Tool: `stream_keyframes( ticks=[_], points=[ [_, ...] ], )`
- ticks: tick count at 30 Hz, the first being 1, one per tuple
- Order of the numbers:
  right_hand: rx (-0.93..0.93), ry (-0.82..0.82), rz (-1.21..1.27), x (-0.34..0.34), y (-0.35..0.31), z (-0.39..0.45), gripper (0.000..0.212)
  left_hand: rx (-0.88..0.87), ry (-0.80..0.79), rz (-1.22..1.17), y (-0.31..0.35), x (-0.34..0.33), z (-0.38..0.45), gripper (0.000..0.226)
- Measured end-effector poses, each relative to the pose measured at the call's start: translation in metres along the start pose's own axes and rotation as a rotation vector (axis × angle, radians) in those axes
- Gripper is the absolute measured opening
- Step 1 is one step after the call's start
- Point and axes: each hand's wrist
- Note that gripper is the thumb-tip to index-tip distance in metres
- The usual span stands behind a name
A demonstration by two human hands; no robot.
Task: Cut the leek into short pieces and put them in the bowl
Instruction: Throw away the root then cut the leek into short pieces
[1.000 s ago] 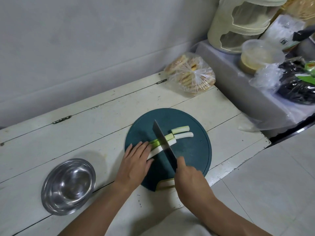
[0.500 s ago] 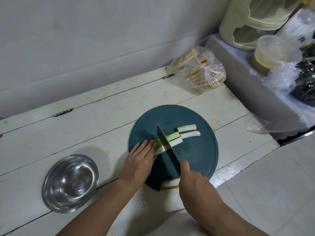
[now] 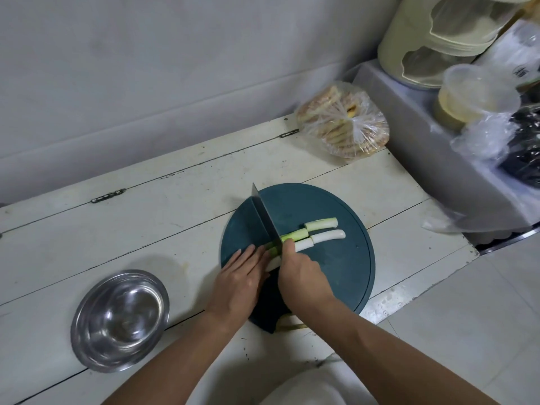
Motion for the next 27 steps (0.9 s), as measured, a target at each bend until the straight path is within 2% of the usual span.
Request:
stream_keyframes(
  ticks=[6,10,12,14,15,18,21,23,25,27],
  points=[
    [0.004,0.020,0.015,0.001,0.000,0.002,0.026,0.059,-0.066,-0.059,0.002,0.009,0.004,0.042],
    [-0.009,-0.007,0.084,0.010,0.011,-0.007,0.018,0.192,-0.127,-0.244,0.014,0.036,0.012,0.050],
    [-0.019,0.037,0.144,0.017,0.022,-0.020,0.011,0.396,-0.041,-0.467,0.016,0.056,0.015,0.045],
    [-0.034,0.104,0.180,0.025,0.036,-0.034,0.004,0.659,0.121,-0.726,0.013,0.073,0.017,0.038],
    [-0.048,0.131,0.190,0.027,0.042,-0.040,0.007,0.764,0.201,-0.824,0.011,0.080,0.016,0.035],
    [-0.132,0.177,0.262,0.033,0.059,-0.046,0.012,0.932,0.315,-0.940,0.006,0.092,0.015,0.030],
    [-0.195,0.183,0.274,0.033,0.069,-0.048,0.011,0.974,0.335,-0.964,0.005,0.095,0.015,0.028],
    [-0.198,0.169,0.272,0.033,0.071,-0.051,0.011,0.949,0.261,-0.874,0.008,0.092,0.014,0.028],
    [-0.184,0.143,0.270,0.034,0.069,-0.055,0.012,0.850,0.163,-0.691,0.011,0.085,0.010,0.027],
    [-0.159,0.110,0.263,0.035,0.064,-0.061,0.012,0.680,0.086,-0.480,0.014,0.076,0.006,0.026]
  ],
)
Point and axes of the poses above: each hand's wrist, its own z-axis towards the middle knuckle, its own x-axis out of the back of the hand, y = z × x, and after that the axes turned 3 degrees about -z, right-handed
